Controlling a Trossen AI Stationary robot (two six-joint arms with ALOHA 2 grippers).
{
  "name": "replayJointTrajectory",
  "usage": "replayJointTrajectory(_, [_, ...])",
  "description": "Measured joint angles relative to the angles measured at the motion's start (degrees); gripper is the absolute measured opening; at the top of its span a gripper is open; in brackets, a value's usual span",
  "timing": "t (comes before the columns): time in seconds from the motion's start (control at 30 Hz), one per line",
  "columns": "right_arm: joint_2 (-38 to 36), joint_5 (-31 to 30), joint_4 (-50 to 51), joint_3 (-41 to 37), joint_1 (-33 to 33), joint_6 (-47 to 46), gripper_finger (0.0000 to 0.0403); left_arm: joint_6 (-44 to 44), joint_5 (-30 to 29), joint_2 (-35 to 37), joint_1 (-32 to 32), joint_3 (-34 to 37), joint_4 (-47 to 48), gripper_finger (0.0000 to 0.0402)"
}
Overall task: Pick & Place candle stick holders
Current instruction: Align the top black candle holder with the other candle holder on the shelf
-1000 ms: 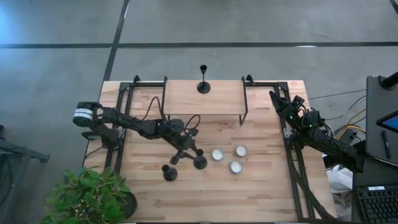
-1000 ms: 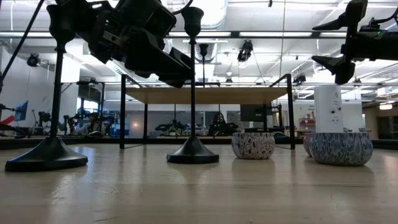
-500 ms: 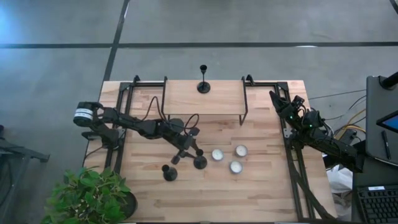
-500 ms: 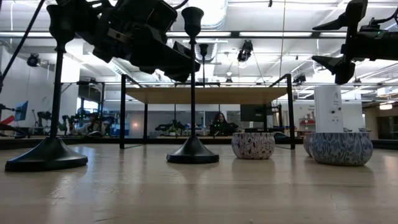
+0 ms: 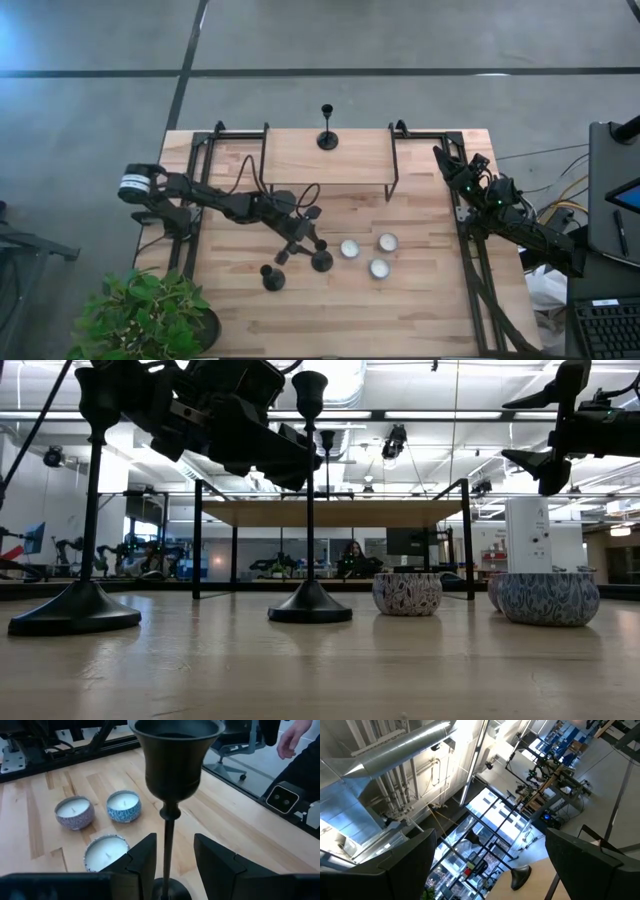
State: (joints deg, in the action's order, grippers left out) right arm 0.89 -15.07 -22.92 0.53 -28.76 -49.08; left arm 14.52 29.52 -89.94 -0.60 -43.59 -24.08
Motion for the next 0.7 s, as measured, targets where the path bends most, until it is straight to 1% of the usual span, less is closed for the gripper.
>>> replayJointTrajectory(0.27, [0.0,0.0,-0.02,0.01,0.01,0.0,0.0366,-1.79,-0.01,-1.8,-0.04,-0.02,-2.05,0.0136])
replayJointTrajectory(0.37, [0.0,0.0,0.0,0.01,-0.01,0.02,0.0366,-1.42,-0.01,-1.85,-0.04,-0.02,-2.0,0.0125])
replayJointTrajectory(0.47, [0.0,0.0,0.0,0.01,-0.01,0.0,0.0366,-1.09,-0.01,-1.85,-0.04,-0.02,-2.02,0.01])
replayJointTrajectory(0.7, [0.0,0.0,0.0,0.01,0.0,0.01,0.0366,-1.05,0.08,-1.85,-0.02,-0.02,-2.01,0.0023])
